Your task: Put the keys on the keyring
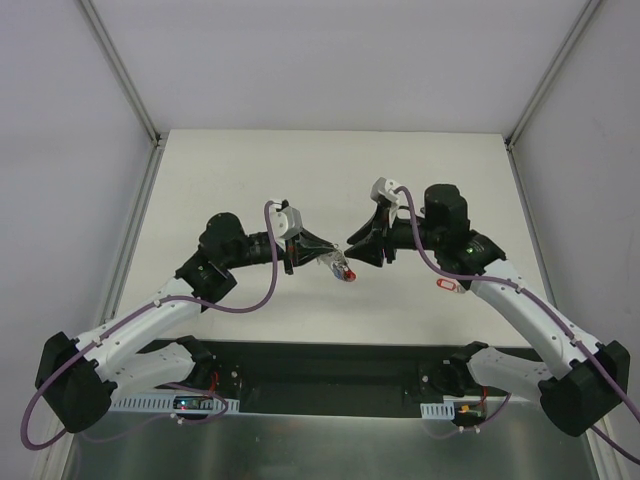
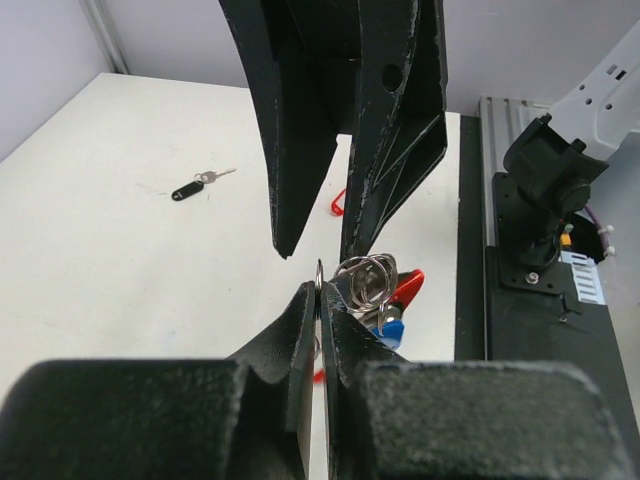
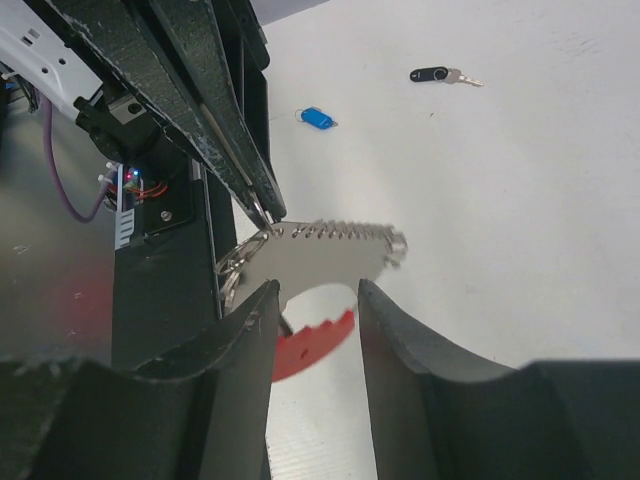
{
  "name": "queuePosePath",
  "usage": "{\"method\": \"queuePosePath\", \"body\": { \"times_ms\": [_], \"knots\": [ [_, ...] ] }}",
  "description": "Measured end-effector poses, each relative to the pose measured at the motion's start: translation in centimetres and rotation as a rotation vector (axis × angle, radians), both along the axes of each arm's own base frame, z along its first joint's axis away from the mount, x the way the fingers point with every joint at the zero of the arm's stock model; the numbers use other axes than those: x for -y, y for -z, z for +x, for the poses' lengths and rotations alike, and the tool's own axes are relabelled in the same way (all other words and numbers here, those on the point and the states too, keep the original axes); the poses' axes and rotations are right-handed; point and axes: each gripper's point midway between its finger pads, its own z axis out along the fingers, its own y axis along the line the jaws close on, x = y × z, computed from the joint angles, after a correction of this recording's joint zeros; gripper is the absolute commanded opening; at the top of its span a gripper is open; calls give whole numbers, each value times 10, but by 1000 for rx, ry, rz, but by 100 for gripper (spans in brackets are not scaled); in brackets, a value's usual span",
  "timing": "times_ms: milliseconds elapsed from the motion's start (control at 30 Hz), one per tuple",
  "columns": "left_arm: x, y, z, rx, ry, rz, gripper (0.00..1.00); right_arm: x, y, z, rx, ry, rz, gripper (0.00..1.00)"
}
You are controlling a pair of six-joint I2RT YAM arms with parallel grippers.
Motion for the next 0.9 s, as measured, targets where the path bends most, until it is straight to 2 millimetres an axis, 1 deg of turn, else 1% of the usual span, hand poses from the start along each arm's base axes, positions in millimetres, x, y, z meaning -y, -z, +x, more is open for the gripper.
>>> {"method": "queuePosePath", "body": {
  "times_ms": [200, 500, 767, 900],
  "knots": [
    [-1, 1, 1, 17, -5, 22, 0, 0, -6, 0, 13, -4, 1, 40],
    [-2, 3, 1, 20, -5, 30, 0, 0, -7, 3, 20, 11, 1, 39],
    [0, 4, 2, 12, 0, 34, 0, -5, -23, 2, 43, -20, 44, 37],
    [1, 4, 2, 8, 4, 31, 0, -8, -21, 2, 30, -37, 46, 36]
  ]
}}
